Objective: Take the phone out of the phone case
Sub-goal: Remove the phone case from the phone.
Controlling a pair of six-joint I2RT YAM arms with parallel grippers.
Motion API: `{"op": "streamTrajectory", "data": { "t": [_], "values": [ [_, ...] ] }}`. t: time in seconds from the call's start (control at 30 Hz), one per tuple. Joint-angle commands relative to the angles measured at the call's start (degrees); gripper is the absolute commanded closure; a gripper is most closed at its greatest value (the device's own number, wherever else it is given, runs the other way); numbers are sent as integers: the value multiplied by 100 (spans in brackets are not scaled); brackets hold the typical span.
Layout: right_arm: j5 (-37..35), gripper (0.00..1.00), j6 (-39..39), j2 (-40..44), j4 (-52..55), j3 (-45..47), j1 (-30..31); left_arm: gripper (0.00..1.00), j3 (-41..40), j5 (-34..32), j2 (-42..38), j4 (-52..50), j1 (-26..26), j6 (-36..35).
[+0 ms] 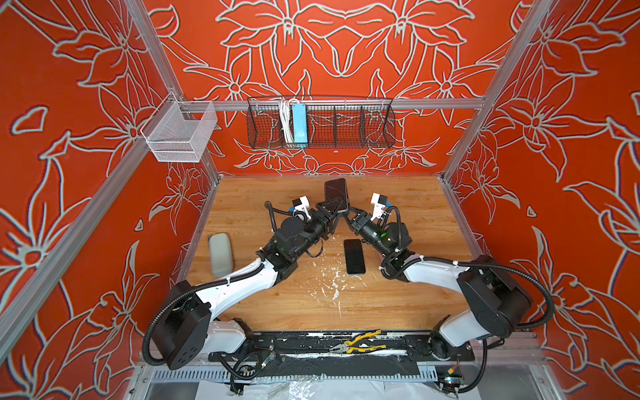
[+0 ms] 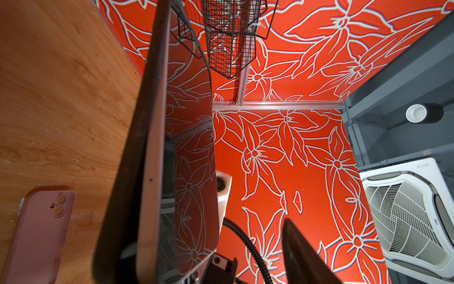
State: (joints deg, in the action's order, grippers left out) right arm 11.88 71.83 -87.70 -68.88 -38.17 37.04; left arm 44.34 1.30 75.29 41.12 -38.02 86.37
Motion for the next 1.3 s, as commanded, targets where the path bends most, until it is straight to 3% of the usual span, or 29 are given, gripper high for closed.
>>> {"op": "streamTrajectory", "data": {
  "t": [0.0,0.27,0.6,1.03,1.27],
  "values": [
    [114,95,-99,184,-495,-18,145,44,-30,-86,54,142,38,-75],
    [95,95,-133,222,-486,-13,171,52,-61,-60,151,145,73,-68],
    [104,96,-209,302,-374,-8,178,53,-221,-137,84,91,181,240],
    [113,96,-222,281,-345,-50,181,88,-207,-82,85,58,258,308],
    [117,96,-249,280,-302,-52,190,94,-111,54,115,71,295,234]
  ]
}}
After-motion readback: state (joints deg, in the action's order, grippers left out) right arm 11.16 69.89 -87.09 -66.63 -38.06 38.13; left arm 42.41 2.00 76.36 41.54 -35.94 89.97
